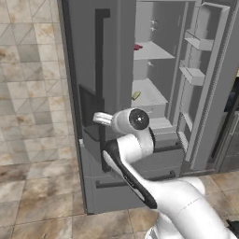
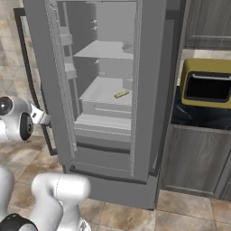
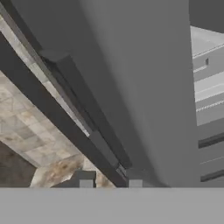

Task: Retrieve the butter from the fridge and place it on a plate on the dining table. Then retrieve the butter knife by the fridge and place it near the plate.

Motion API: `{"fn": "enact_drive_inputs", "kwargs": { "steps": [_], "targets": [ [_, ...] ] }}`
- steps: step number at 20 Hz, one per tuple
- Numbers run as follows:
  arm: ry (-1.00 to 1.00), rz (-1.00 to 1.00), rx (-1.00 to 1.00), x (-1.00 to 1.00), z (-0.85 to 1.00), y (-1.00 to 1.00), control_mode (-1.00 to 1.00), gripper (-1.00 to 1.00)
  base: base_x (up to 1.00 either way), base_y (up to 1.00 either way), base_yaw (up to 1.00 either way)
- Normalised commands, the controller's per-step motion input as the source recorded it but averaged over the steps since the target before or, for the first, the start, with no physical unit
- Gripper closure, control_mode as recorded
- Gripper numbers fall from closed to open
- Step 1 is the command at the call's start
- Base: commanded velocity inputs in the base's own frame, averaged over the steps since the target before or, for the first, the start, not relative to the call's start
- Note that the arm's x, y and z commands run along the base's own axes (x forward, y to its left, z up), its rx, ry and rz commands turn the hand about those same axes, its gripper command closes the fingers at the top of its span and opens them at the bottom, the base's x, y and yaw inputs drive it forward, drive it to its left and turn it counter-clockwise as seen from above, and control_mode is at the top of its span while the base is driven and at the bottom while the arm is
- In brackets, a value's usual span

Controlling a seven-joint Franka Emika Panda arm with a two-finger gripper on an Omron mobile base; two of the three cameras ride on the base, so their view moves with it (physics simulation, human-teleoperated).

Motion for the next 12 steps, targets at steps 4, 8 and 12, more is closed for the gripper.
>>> {"fn": "enact_drive_inputs", "kwargs": {
  "steps": [4, 8, 12],
  "targets": [
    [0.03, -0.03, 0.24, -1.00, 0.41, -0.93, -1.00, -1.00, 0.00, 0.00, 0.00],
    [-0.01, -0.01, 0.25, -0.86, 0.30, -1.00, -1.00, -1.00, 0.00, 0.00, 0.00],
    [0.00, -0.06, 0.25, 0.26, 0.11, -1.00, -1.00, -1.00, 0.00, 0.00, 0.00]
  ]
}}
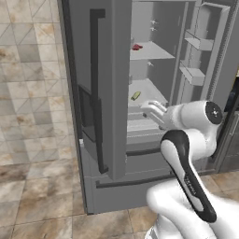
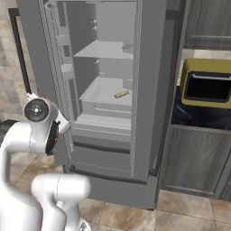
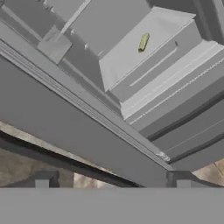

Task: Retrieve the butter from the fridge and place it on a plate on the dining table. Then retrieve the butter knife by the fridge and place it near the plate.

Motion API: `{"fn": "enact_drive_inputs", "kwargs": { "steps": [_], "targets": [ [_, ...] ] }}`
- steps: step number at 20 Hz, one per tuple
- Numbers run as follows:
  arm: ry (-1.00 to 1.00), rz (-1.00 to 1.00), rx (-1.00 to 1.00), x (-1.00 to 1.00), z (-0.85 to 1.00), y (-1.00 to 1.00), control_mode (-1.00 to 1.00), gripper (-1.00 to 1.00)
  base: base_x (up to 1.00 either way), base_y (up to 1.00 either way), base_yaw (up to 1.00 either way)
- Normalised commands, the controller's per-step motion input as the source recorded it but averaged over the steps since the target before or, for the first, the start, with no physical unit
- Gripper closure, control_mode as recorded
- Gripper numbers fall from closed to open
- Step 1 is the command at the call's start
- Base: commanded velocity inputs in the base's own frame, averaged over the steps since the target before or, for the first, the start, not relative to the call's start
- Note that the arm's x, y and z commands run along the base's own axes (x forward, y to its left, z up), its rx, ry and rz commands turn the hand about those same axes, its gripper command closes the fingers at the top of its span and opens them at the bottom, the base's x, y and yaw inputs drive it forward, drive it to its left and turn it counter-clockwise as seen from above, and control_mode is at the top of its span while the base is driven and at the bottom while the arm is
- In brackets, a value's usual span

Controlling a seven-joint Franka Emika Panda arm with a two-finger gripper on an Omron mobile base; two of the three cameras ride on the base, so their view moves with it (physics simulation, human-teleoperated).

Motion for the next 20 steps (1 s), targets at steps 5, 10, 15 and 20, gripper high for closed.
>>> {"fn": "enact_drive_inputs", "kwargs": {
  "steps": [5, 10, 15, 20],
  "targets": [
    [0.02, -0.01, 0.21, 0.76, 0.03, -0.91, -1.00, -1.00, 0.00, 0.00, 0.00],
    [0.08, 0.00, 0.09, 1.00, -0.74, 0.02, -1.00, -1.00, 0.00, 0.00, 0.00],
    [0.08, 0.06, 0.05, 0.91, -0.54, 0.60, -1.00, -1.00, 0.00, 0.00, 0.00],
    [0.05, 0.21, 0.01, 0.11, -0.02, 0.76, -1.00, -1.00, 0.00, 0.00, 0.00]
  ]
}}
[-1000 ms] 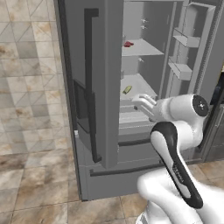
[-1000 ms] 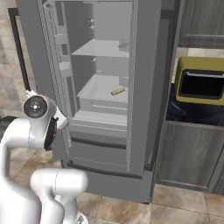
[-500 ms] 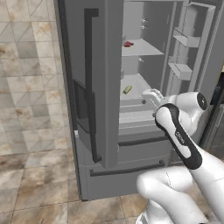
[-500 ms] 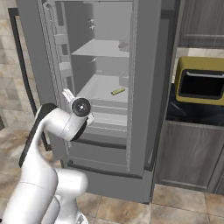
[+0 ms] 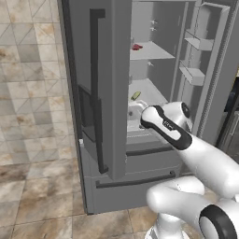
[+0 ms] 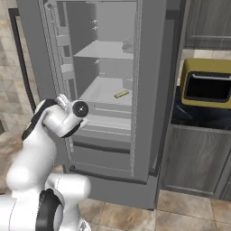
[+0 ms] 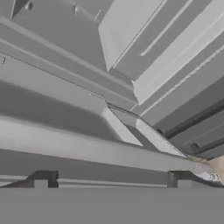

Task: Retrieve the butter from the fridge and place it on a plate on the dining table. Then retrieve the butter knife by the fridge and place it near the plate.

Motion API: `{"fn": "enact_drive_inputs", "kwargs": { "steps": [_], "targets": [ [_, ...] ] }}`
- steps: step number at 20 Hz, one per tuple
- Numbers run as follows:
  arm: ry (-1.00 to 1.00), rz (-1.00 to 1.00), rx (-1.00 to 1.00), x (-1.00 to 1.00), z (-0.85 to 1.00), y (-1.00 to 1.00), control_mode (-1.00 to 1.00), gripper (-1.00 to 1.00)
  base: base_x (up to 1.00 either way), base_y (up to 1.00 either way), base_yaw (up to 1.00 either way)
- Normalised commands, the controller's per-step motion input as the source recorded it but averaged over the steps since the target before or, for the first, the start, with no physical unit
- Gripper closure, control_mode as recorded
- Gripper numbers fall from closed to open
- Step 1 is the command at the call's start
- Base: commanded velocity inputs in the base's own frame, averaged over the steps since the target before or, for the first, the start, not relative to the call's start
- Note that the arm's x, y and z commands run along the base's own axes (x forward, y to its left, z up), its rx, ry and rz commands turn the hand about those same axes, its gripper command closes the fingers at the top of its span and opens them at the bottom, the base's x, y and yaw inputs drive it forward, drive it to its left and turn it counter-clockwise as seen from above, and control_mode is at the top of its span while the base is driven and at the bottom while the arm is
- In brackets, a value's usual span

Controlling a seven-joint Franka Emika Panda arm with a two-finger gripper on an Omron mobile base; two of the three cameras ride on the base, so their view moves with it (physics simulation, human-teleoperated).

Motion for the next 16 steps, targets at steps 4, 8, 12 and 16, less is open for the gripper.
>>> {"fn": "enact_drive_inputs", "kwargs": {
  "steps": [4, 8, 12, 16],
  "targets": [
    [0.03, 0.42, 0.00, -0.72, 0.00, 1.00, -1.00, -1.00, 0.00, 0.00, 0.00],
    [0.00, 0.48, -0.06, -0.97, 0.00, 1.00, -1.00, -1.00, 0.00, 0.00, 0.00],
    [-0.03, 0.33, -0.07, -0.28, 0.11, 0.75, -1.00, -1.00, 0.00, 0.00, 0.00],
    [-0.02, 0.04, 0.12, -0.01, 0.53, -0.82, -1.00, -1.00, 0.00, 0.00, 0.00]
  ]
}}
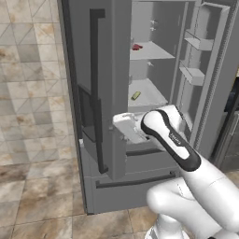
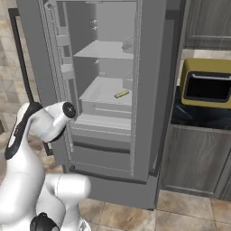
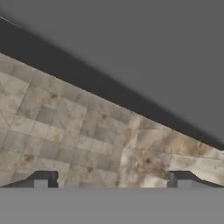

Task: Retrieve the butter from the fridge and place it on a plate on the dining table. Then retrieve the butter knife by the fridge and place it near the plate.

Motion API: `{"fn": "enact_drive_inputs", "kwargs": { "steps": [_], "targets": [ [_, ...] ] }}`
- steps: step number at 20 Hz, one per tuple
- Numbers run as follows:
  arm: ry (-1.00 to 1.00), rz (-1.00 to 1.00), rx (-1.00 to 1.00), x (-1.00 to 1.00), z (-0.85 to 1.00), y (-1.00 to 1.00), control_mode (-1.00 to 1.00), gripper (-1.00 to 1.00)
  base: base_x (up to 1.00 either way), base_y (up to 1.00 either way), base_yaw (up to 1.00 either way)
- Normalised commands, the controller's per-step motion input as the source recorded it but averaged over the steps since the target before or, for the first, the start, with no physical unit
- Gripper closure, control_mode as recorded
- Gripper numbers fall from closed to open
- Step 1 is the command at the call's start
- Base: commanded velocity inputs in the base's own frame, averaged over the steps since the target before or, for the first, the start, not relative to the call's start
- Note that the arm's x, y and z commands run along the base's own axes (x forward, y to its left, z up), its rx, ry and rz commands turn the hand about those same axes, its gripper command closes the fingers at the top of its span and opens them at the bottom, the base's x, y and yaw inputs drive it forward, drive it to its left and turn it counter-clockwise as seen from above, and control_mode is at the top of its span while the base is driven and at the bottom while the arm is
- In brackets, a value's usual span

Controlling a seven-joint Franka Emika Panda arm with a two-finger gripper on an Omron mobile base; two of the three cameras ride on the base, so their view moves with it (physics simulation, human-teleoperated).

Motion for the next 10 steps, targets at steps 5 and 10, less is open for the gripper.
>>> {"fn": "enact_drive_inputs", "kwargs": {
  "steps": [5, 10],
  "targets": [
    [0.01, 0.00, 0.28, 0.49, 0.13, -1.00, -1.00, -1.00, 0.00, 0.00, 0.00],
    [0.14, 0.03, 0.26, 0.98, 0.00, -0.96, -1.00, -1.00, 0.00, 0.00, 0.00]
  ]
}}
